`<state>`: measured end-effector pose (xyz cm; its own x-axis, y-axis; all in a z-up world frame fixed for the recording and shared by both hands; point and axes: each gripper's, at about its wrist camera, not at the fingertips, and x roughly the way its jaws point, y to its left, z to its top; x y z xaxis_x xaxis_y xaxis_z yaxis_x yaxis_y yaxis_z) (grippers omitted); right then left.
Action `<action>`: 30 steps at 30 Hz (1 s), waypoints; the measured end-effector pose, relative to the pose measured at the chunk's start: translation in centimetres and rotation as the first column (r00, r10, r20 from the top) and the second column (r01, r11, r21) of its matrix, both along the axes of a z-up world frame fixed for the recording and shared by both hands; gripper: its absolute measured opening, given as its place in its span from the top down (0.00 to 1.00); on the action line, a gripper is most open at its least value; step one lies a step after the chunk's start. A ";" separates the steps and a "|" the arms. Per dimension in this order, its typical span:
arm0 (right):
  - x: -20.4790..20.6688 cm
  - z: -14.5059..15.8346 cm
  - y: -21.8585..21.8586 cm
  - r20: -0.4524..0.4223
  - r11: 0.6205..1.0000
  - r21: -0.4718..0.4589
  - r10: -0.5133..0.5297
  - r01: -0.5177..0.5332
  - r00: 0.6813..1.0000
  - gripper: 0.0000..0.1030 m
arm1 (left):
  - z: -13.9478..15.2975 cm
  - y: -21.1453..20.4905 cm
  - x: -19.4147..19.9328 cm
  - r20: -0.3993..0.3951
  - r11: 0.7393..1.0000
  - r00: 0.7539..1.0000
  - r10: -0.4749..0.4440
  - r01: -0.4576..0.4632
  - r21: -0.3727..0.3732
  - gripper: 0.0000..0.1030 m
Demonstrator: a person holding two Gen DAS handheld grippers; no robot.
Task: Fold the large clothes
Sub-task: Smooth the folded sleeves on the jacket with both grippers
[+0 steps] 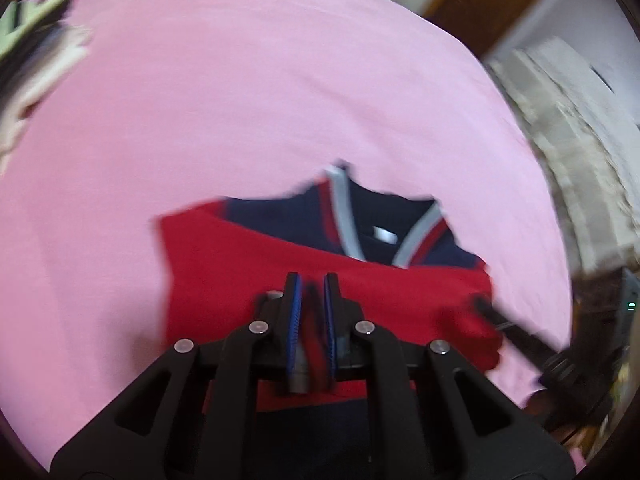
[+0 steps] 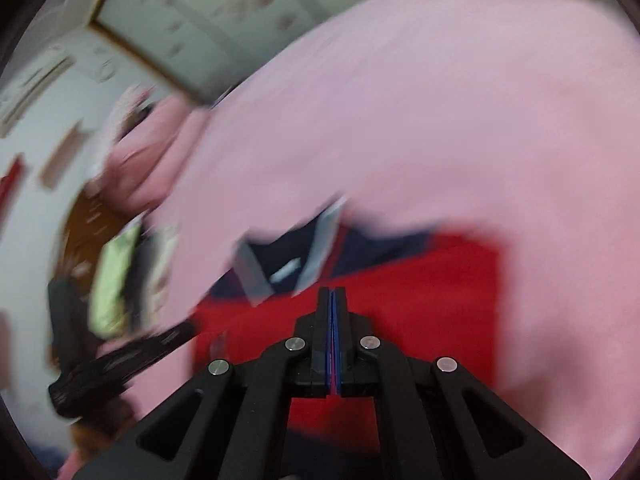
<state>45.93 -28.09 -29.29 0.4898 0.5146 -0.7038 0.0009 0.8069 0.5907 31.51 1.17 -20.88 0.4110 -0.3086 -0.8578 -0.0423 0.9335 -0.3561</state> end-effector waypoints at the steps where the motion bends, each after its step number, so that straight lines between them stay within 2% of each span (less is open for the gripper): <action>1: 0.0 -0.5 2.2 -0.019 0.999 0.018 0.044 -0.043 0.999 1.00 | -0.5 -1.4 0.4 -0.026 0.999 0.999 -0.035 0.035 0.005 0.92; 3: -0.7 -2.0 5.1 -0.075 0.993 -0.021 0.115 -0.117 0.991 1.00 | -1.6 -3.1 0.7 -0.094 0.993 0.992 -0.080 0.087 0.074 0.92; 4: -0.8 -2.7 5.9 -0.099 0.991 -0.031 0.129 -0.133 0.987 1.00 | -2.1 -3.8 0.7 -0.113 0.985 0.990 -0.086 0.102 0.140 0.92; 6: -1.3 -3.5 6.8 -0.126 0.991 -0.022 0.128 -0.132 0.984 1.00 | -2.8 -4.3 0.7 -0.140 0.969 0.986 -0.087 0.117 0.218 0.89; 7: -3.0 -4.0 6.0 -0.131 0.992 -0.022 0.118 -0.122 0.984 1.00 | -3.2 -4.1 0.4 -0.152 0.967 0.985 -0.087 0.120 0.225 0.88; 9: -3.7 -4.4 4.9 -0.158 0.996 -0.042 0.070 -0.077 0.985 1.00 | -3.3 -3.7 0.1 -0.153 0.970 0.985 -0.082 0.114 0.215 0.87; 13: -4.9 -4.0 0.9 -0.158 1.000 0.005 -0.009 0.009 0.987 1.00 | -3.0 -3.2 -0.7 -0.173 0.961 0.983 -0.056 0.100 0.259 0.84; 15: -5.1 -4.0 -2.3 -0.155 0.989 -0.110 -0.116 0.100 0.981 1.00 | -2.9 -2.4 -1.3 -0.190 0.966 0.982 -0.021 0.069 0.251 0.84; 16: -5.2 -4.4 -4.7 -0.166 0.972 -0.184 -0.177 0.145 0.970 1.00 | -2.9 -1.9 -1.5 -0.195 0.970 0.981 -0.003 0.050 0.236 0.84; 17: -5.7 -4.3 -5.9 -0.180 0.960 -0.215 -0.218 0.178 0.959 1.00 | -2.9 -1.5 -1.8 -0.197 0.976 0.980 0.011 0.033 0.215 0.84; 19: -6.5 -4.8 -8.2 -0.206 0.957 -0.136 -0.280 0.256 0.938 1.00 | -2.6 -0.7 -2.2 -0.188 0.979 0.981 0.036 0.003 0.203 0.84; 20: -7.0 -4.9 -9.1 -0.228 0.929 -0.190 -0.357 0.318 0.906 0.96 | -2.3 -0.3 -2.5 -0.179 0.981 0.982 0.050 -0.015 0.194 0.84; 21: -7.5 -4.8 -9.8 -0.232 0.910 -0.240 -0.392 0.338 0.890 0.96 | -1.9 0.4 -2.8 -0.172 0.984 0.983 0.060 -0.029 0.177 0.84; 22: -7.7 -4.6 -10.4 -0.225 0.905 -0.245 -0.402 0.348 0.888 0.96 | -1.6 0.5 -3.2 -0.170 0.987 0.984 0.060 -0.034 0.155 0.84; 24: -8.3 -3.8 -10.4 -0.181 0.904 -0.200 -0.413 0.378 0.892 0.96 | -0.9 0.8 -4.0 -0.167 0.989 0.985 0.044 -0.019 0.149 0.84; 26: -8.3 -2.5 -9.3 -0.099 0.922 -0.137 -0.378 0.363 0.921 0.96 | 0.1 0.4 -4.8 -0.159 0.983 0.987 0.011 0.019 0.185 0.84; 30: -5.7 -2.0 -4.5 -0.004 0.980 -0.045 -0.195 0.195 0.981 0.94 | 1.9 -0.9 -6.7 -0.115 0.973 0.992 -0.053 0.077 0.216 0.83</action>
<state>40.28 -32.63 -31.27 0.5719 0.3776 -0.7282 0.1656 0.8163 0.5534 24.77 0.30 -18.97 0.2980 -0.1308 -0.9456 -0.0057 0.9903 -0.1388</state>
